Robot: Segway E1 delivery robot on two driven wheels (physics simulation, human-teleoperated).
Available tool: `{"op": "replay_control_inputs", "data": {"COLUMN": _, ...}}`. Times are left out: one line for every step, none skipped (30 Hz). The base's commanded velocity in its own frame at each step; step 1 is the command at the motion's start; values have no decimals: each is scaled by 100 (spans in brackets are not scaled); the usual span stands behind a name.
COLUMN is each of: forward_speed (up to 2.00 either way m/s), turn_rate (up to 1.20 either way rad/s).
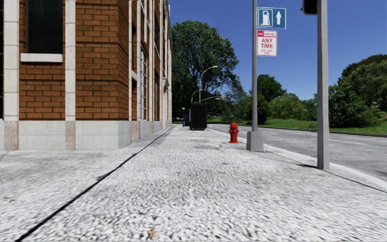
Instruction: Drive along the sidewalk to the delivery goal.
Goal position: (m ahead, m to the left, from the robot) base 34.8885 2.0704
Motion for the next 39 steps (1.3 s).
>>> {"op": "replay_control_inputs", "data": {"forward_speed": 200, "turn_rate": 49}}
{"op": "replay_control_inputs", "data": {"forward_speed": 200, "turn_rate": 49}}
{"op": "replay_control_inputs", "data": {"forward_speed": 200, "turn_rate": 51}}
{"op": "replay_control_inputs", "data": {"forward_speed": 200, "turn_rate": 51}}
{"op": "replay_control_inputs", "data": {"forward_speed": 200, "turn_rate": 44}}
{"op": "replay_control_inputs", "data": {"forward_speed": 200, "turn_rate": 44}}
{"op": "replay_control_inputs", "data": {"forward_speed": 200, "turn_rate": 34}}
{"op": "replay_control_inputs", "data": {"forward_speed": 200, "turn_rate": 28}}
{"op": "replay_control_inputs", "data": {"forward_speed": 200, "turn_rate": 21}}
{"op": "replay_control_inputs", "data": {"forward_speed": 200, "turn_rate": 21}}
{"op": "replay_control_inputs", "data": {"forward_speed": 200, "turn_rate": 17}}
{"op": "replay_control_inputs", "data": {"forward_speed": 200, "turn_rate": 0}}
{"op": "replay_control_inputs", "data": {"forward_speed": 200, "turn_rate": 0}}
{"op": "replay_control_inputs", "data": {"forward_speed": 200, "turn_rate": 0}}
{"op": "replay_control_inputs", "data": {"forward_speed": 200, "turn_rate": 0}}
{"op": "replay_control_inputs", "data": {"forward_speed": 200, "turn_rate": 0}}
{"op": "replay_control_inputs", "data": {"forward_speed": 200, "turn_rate": 0}}
{"op": "replay_control_inputs", "data": {"forward_speed": 200, "turn_rate": 0}}
{"op": "replay_control_inputs", "data": {"forward_speed": 200, "turn_rate": 0}}
{"op": "replay_control_inputs", "data": {"forward_speed": 200, "turn_rate": 0}}
{"op": "replay_control_inputs", "data": {"forward_speed": 200, "turn_rate": 0}}
{"op": "replay_control_inputs", "data": {"forward_speed": 200, "turn_rate": 0}}
{"op": "replay_control_inputs", "data": {"forward_speed": 200, "turn_rate": 0}}
{"op": "replay_control_inputs", "data": {"forward_speed": 200, "turn_rate": 0}}
{"op": "replay_control_inputs", "data": {"forward_speed": 200, "turn_rate": 0}}
{"op": "replay_control_inputs", "data": {"forward_speed": 200, "turn_rate": 0}}
{"op": "replay_control_inputs", "data": {"forward_speed": 200, "turn_rate": 0}}
{"op": "replay_control_inputs", "data": {"forward_speed": 200, "turn_rate": 1}}
{"op": "replay_control_inputs", "data": {"forward_speed": 200, "turn_rate": 8}}
{"op": "replay_control_inputs", "data": {"forward_speed": 200, "turn_rate": 12}}
{"op": "replay_control_inputs", "data": {"forward_speed": 200, "turn_rate": 12}}
{"op": "replay_control_inputs", "data": {"forward_speed": 200, "turn_rate": 15}}
{"op": "replay_control_inputs", "data": {"forward_speed": 200, "turn_rate": 20}}
{"op": "replay_control_inputs", "data": {"forward_speed": 200, "turn_rate": 21}}
{"op": "replay_control_inputs", "data": {"forward_speed": 200, "turn_rate": 21}}
{"op": "replay_control_inputs", "data": {"forward_speed": 200, "turn_rate": 22}}
{"op": "replay_control_inputs", "data": {"forward_speed": 200, "turn_rate": 24}}
{"op": "replay_control_inputs", "data": {"forward_speed": 200, "turn_rate": 24}}
{"op": "replay_control_inputs", "data": {"forward_speed": 200, "turn_rate": 24}}
